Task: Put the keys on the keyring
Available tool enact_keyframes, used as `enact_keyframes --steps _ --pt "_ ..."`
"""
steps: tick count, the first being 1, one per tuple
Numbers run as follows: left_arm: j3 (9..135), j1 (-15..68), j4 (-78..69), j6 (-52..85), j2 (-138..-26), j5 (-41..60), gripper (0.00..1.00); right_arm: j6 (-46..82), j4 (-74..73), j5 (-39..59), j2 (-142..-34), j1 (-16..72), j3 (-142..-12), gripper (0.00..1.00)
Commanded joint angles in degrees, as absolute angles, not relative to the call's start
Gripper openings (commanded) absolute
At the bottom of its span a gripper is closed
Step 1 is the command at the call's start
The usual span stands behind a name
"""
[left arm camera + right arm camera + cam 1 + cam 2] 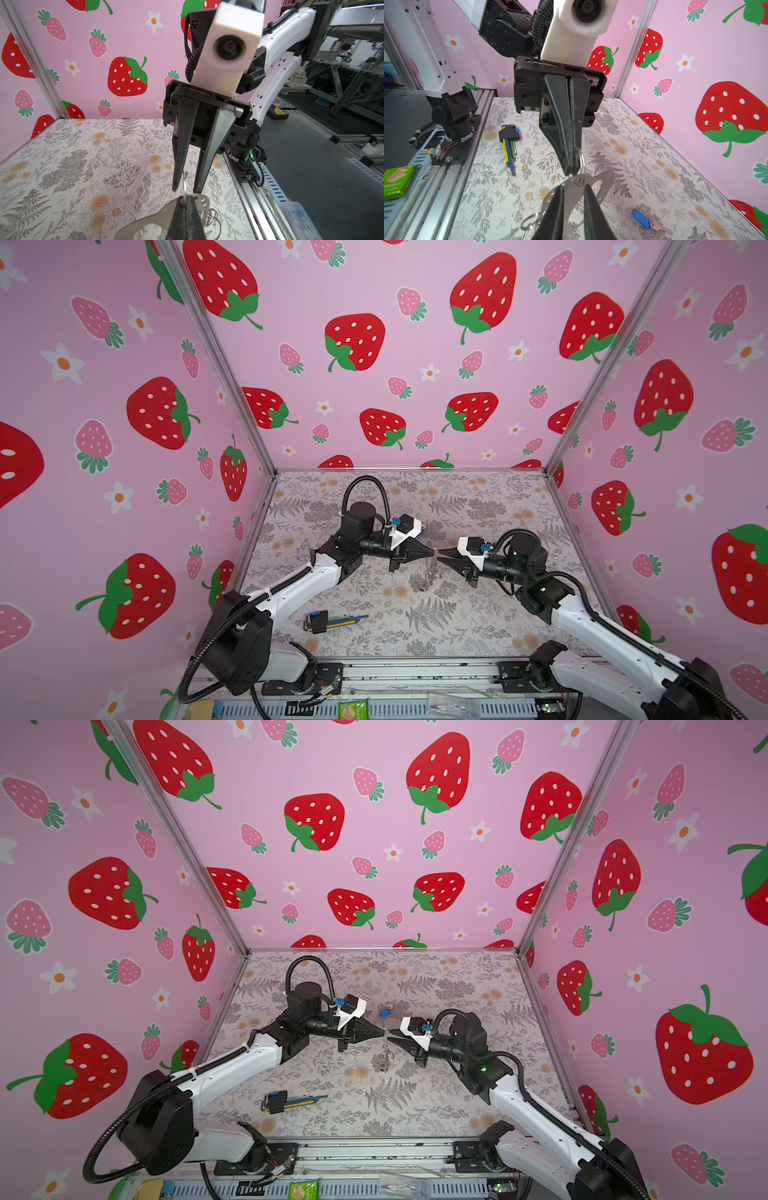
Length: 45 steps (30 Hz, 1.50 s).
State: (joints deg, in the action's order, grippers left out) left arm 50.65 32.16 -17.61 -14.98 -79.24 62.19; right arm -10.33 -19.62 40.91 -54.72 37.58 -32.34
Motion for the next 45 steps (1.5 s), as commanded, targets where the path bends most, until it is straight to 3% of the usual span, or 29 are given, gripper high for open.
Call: enact_keyframes --steps 1,23,27,36,45 --pt "53.48 32.52 -17.19 -16.34 -79.59 64.34 0.00 -9.46 -21.75 43.33 -55.10 37.27 -32.87 0.19" --pt "55.44 33.13 -6.84 -24.07 -78.54 62.03 0.01 -8.29 -20.35 43.96 -56.69 37.27 -33.21 0.00" --pt "58.21 33.13 4.64 -32.65 -76.37 54.13 0.15 -10.78 -13.97 42.68 -56.33 37.27 -35.40 0.00" --pt "56.73 35.18 9.98 -45.26 -67.81 35.99 0.23 -12.63 -2.38 41.13 -59.27 37.27 -41.81 0.00" --pt "56.20 42.76 7.01 -51.19 -67.66 19.66 0.24 -14.65 5.75 42.38 -62.81 37.27 -48.39 0.00"
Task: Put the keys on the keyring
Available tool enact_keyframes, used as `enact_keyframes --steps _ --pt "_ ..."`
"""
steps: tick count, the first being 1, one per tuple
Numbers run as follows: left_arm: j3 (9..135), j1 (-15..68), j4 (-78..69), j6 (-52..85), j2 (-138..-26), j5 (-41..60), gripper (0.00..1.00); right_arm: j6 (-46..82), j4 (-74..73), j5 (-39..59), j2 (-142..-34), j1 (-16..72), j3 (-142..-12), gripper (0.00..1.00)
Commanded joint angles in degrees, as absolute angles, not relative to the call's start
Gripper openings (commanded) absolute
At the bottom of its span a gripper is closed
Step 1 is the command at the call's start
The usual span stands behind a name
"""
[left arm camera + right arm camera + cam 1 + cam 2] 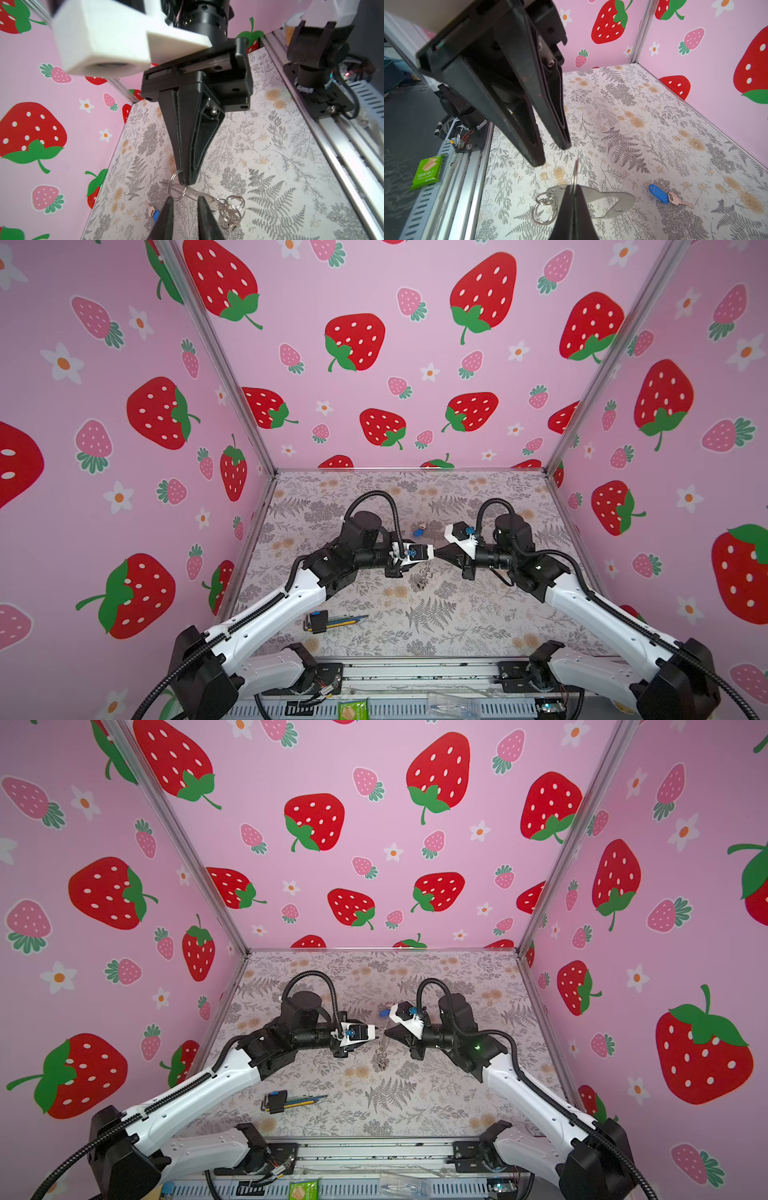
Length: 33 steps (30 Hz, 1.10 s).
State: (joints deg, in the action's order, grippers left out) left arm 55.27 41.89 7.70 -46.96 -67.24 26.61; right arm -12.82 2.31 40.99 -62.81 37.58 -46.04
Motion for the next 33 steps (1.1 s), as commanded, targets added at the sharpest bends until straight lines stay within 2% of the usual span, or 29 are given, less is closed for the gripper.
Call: enact_keyframes --steps 1,20,33 --pt "56.46 43.00 6.76 -51.27 -67.81 18.98 0.24 -14.94 6.47 42.40 -62.99 37.27 -48.83 0.00" --pt "60.38 45.37 9.46 -51.86 -69.61 18.07 0.24 -16.26 10.59 43.15 -65.98 37.27 -52.82 0.00" --pt "62.93 46.50 12.99 -53.89 -72.55 16.71 0.16 -16.61 10.83 43.44 -66.53 37.27 -53.61 0.00"
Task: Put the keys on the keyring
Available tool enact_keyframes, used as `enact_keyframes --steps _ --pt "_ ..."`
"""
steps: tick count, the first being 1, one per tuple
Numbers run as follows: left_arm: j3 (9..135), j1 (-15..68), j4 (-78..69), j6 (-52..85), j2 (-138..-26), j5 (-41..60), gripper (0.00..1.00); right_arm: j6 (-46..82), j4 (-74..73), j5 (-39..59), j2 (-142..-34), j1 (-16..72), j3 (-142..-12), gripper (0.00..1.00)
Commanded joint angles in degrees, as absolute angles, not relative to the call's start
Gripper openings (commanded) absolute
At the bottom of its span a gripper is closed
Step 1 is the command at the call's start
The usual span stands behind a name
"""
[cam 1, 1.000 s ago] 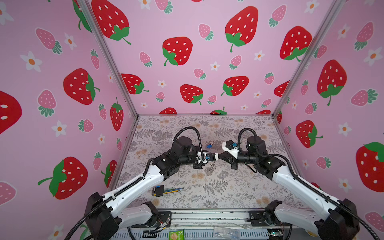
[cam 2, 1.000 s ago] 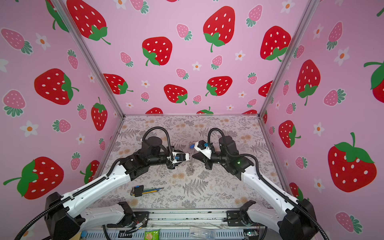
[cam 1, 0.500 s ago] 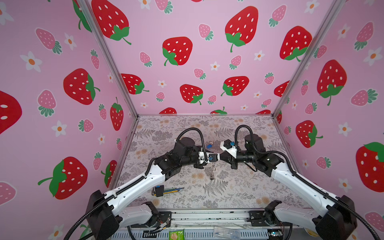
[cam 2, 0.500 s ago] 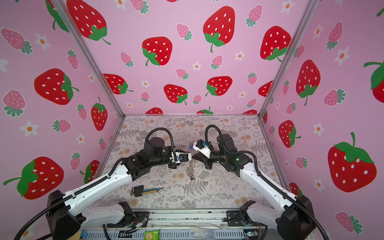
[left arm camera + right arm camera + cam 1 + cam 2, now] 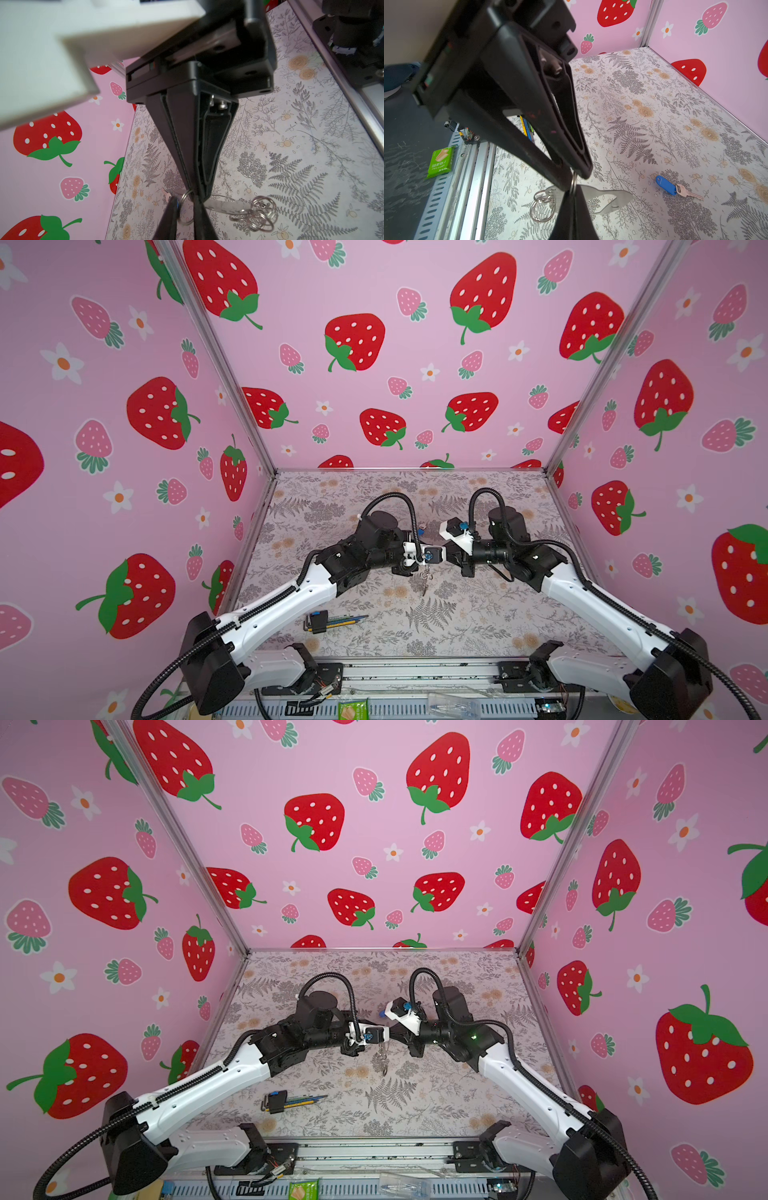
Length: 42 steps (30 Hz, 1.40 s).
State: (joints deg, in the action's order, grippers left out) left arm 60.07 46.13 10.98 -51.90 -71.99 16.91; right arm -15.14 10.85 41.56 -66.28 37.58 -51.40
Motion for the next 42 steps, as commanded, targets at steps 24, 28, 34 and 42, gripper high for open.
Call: enact_keyframes --steps 24,28,34,42 --pt "56.88 37.52 -1.46 -35.83 -69.88 37.16 0.00 -15.04 0.43 38.03 -56.62 35.79 -44.62 0.29" --pt "55.50 35.57 -7.01 -30.33 -70.13 42.18 0.00 -14.47 -0.37 37.43 -55.59 35.51 -43.71 0.29" --pt "54.33 34.46 -13.50 -24.43 -71.16 47.92 0.00 -12.16 -3.75 40.02 -56.42 35.51 -43.25 0.28" --pt "53.00 34.12 -19.39 -19.51 -72.76 52.31 0.00 -8.77 -8.54 43.71 -57.33 35.51 -42.95 0.25"
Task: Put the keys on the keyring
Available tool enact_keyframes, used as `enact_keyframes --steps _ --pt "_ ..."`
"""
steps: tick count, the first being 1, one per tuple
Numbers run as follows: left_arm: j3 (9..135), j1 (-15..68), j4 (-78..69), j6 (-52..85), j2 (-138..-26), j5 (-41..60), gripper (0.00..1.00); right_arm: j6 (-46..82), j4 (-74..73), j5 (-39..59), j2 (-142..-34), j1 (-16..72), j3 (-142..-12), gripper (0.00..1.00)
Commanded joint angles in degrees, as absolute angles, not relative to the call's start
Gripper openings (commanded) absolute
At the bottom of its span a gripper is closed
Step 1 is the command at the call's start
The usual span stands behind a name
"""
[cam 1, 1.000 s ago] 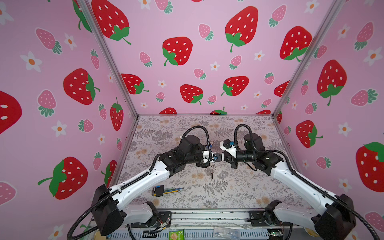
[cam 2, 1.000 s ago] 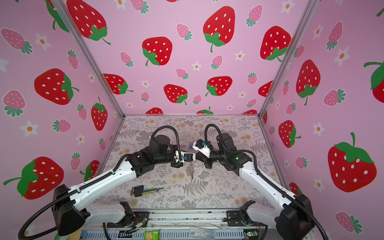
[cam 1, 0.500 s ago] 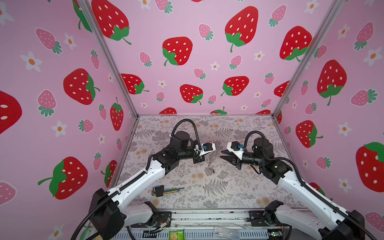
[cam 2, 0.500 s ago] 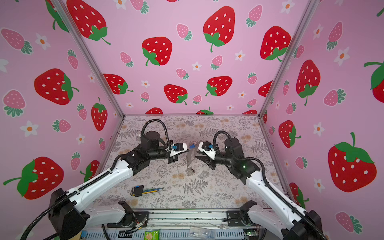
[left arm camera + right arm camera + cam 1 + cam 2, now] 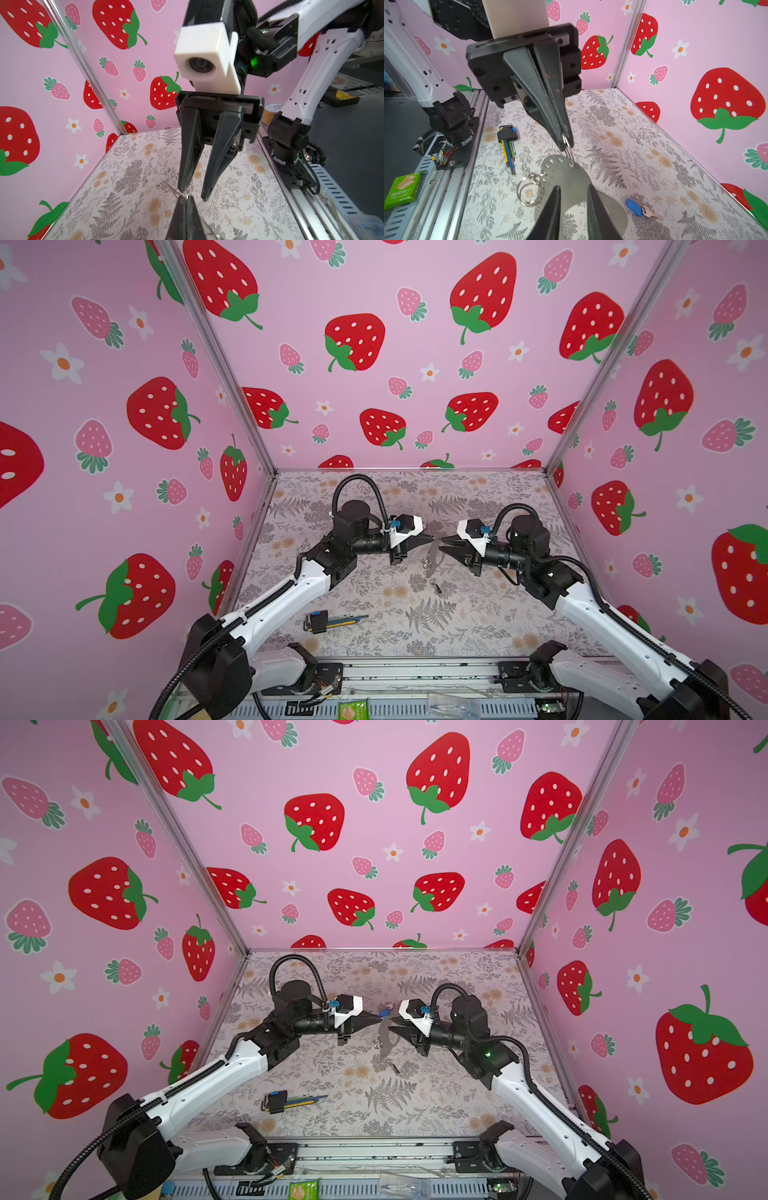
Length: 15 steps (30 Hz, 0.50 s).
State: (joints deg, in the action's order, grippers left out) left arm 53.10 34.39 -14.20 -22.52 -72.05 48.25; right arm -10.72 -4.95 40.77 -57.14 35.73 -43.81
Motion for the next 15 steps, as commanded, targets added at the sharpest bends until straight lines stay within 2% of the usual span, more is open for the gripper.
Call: enact_keyframes --steps 1,15 --pt "53.03 34.17 -19.77 -19.19 -72.96 52.71 0.00 -8.57 -8.93 44.03 -57.39 35.53 -42.87 0.25" --pt "52.69 33.84 -23.81 -16.27 -74.27 56.05 0.00 -8.32 -9.59 45.69 -57.99 35.55 -42.25 0.23"
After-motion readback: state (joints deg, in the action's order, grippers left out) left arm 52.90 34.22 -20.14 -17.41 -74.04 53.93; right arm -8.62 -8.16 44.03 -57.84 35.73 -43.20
